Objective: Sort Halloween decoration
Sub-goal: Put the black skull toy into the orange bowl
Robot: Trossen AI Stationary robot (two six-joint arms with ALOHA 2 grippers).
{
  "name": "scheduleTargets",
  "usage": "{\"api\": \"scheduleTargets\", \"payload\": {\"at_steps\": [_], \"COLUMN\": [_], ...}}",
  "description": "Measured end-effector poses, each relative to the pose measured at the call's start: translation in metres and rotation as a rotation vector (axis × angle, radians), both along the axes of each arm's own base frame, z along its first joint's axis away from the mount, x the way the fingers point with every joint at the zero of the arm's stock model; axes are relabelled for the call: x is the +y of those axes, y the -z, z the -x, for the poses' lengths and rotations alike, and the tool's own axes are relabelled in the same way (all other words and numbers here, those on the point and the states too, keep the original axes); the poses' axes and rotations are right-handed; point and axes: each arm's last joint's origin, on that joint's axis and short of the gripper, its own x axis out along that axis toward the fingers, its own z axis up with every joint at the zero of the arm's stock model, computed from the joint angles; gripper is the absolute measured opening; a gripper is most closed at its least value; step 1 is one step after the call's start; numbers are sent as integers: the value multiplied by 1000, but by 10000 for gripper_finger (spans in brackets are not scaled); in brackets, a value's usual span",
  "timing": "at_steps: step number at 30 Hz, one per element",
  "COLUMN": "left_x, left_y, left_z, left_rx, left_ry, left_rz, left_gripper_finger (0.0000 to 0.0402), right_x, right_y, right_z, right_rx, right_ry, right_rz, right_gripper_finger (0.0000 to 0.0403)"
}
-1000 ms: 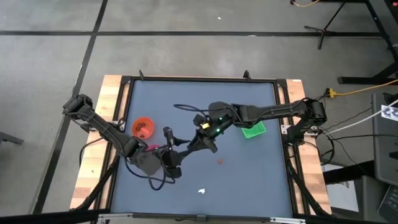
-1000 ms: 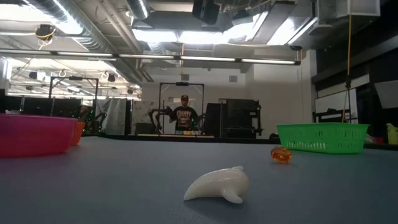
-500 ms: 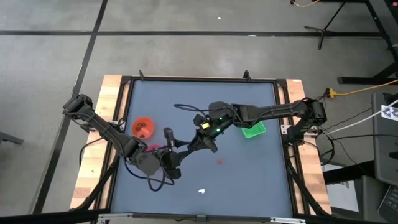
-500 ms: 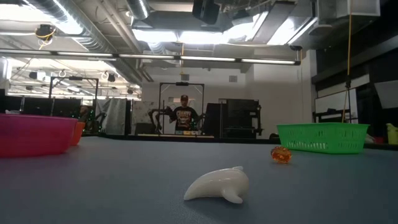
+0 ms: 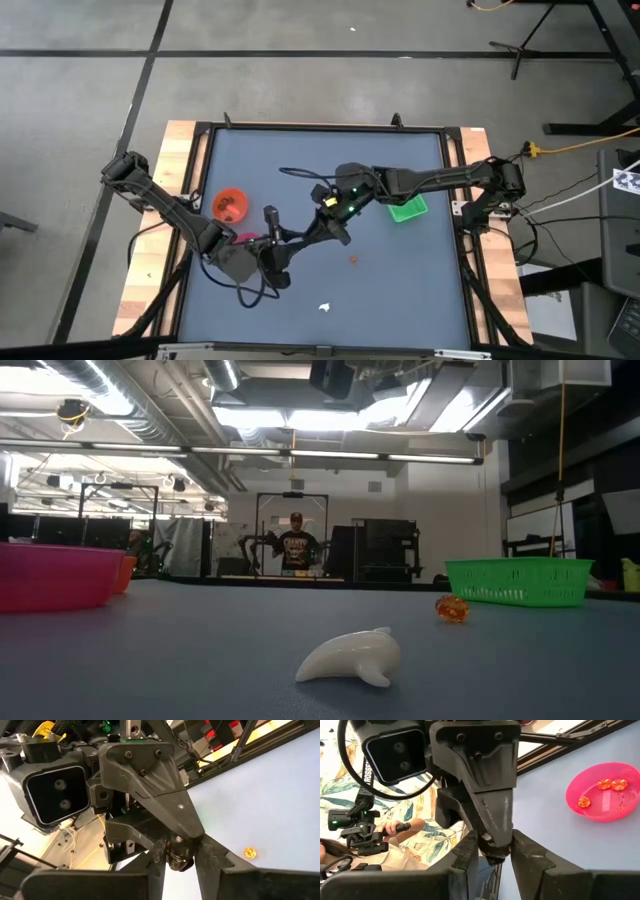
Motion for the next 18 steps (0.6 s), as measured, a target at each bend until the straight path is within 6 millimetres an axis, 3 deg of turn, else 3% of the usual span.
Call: {"api": "scheduleTargets", "payload": {"at_steps": [18], "left_x": [0], "left_y": [0], "left_z": [0], "left_rx": [0], "left_ry": [-1], "left_rz": [1], "left_gripper_finger": [52], "right_x": [0], "right_y": [0], "right_z": [0], "right_rx": [3], "right_ry": [-4], "right_rz": [-1], "right_gripper_finger": [98]}}
